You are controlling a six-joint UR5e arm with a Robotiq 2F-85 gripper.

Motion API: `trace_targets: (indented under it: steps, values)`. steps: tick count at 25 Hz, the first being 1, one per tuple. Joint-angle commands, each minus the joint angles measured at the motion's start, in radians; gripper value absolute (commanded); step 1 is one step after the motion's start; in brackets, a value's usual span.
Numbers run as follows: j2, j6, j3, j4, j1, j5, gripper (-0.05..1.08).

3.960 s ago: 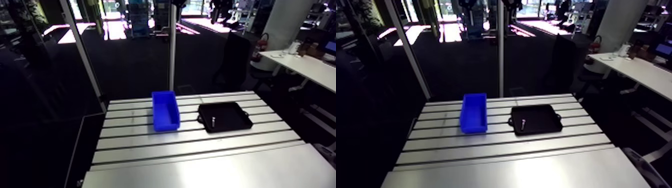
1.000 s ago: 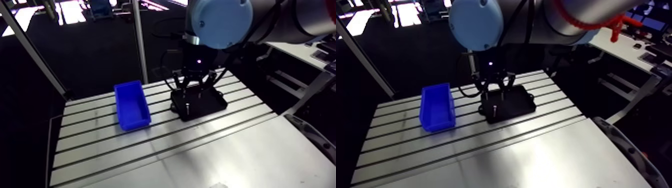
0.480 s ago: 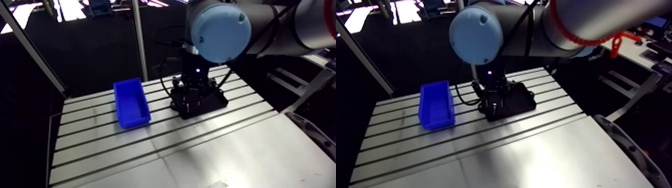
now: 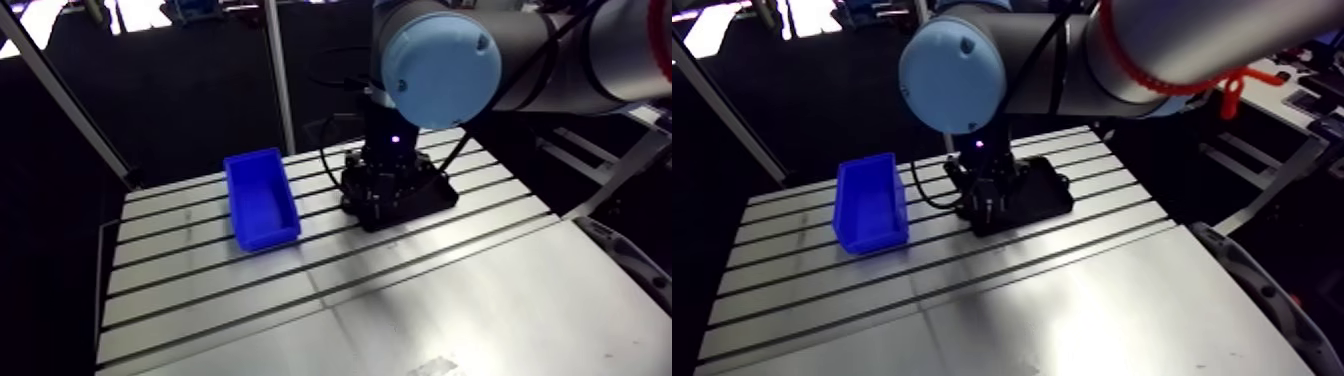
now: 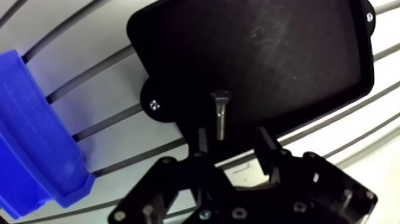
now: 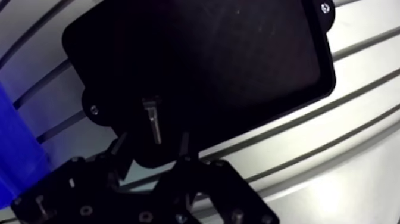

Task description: Pick up the M10 bolt from the tray and put it into the blue bin.

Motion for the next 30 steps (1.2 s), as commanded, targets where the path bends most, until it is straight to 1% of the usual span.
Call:
trace_targets:
  steps: [1, 12, 17, 20, 30]
  values:
    - [0.018, 0.0, -0.001, -0.012, 0.001, -0.002, 0.49]
    - [0.038, 0.0, -0.007, -0.016, -0.001, -0.003, 0.52]
    - [0.041, -0.001, -0.01, -0.016, 0.001, -0.005, 0.52]
    - [0.041, -0.001, -0.01, -0.016, 0.001, -0.005, 0.55]
    - [0.053, -0.005, -0.01, -0.016, 0.001, -0.006, 0.57]
